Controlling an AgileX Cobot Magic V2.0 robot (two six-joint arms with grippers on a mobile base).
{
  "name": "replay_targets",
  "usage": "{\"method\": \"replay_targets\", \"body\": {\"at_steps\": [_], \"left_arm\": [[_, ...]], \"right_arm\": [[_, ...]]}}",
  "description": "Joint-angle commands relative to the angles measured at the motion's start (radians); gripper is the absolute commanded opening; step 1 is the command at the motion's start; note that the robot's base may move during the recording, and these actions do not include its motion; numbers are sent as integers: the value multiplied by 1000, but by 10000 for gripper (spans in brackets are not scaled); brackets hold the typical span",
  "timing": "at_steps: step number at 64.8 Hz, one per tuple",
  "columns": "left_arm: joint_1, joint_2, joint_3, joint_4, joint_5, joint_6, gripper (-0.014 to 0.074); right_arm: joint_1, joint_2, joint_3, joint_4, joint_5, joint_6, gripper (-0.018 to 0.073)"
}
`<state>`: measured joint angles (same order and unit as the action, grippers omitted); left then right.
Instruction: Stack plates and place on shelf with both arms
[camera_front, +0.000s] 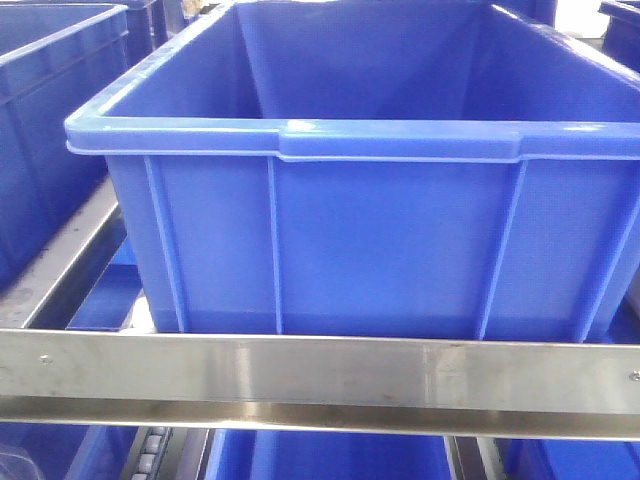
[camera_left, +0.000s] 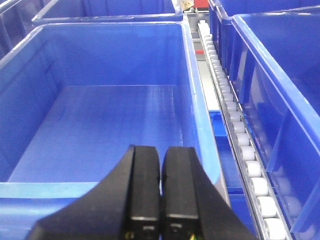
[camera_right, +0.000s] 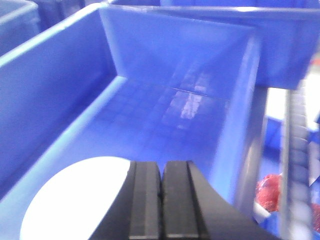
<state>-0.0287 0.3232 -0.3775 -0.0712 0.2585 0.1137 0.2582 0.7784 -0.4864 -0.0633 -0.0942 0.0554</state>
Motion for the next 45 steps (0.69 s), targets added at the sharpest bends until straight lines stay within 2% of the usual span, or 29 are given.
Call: {"method": "replay_targets", "body": {"at_steps": [1, 19, 31, 45], "left_arm": [[-3, 15, -27, -9, -86, -9, 82], [-3, 15, -27, -9, -86, -9, 82], [-3, 15, -27, -9, -86, -9, 82], [-3, 15, -27, -9, -86, -9, 82]], "right_arm": [[-4, -132, 31, -4, -48, -13, 56], [-4, -515, 72, -3, 243, -13, 56], [-4, -644, 72, 7, 266, -11, 56], [-4, -653, 72, 7, 277, -11, 56]]}}
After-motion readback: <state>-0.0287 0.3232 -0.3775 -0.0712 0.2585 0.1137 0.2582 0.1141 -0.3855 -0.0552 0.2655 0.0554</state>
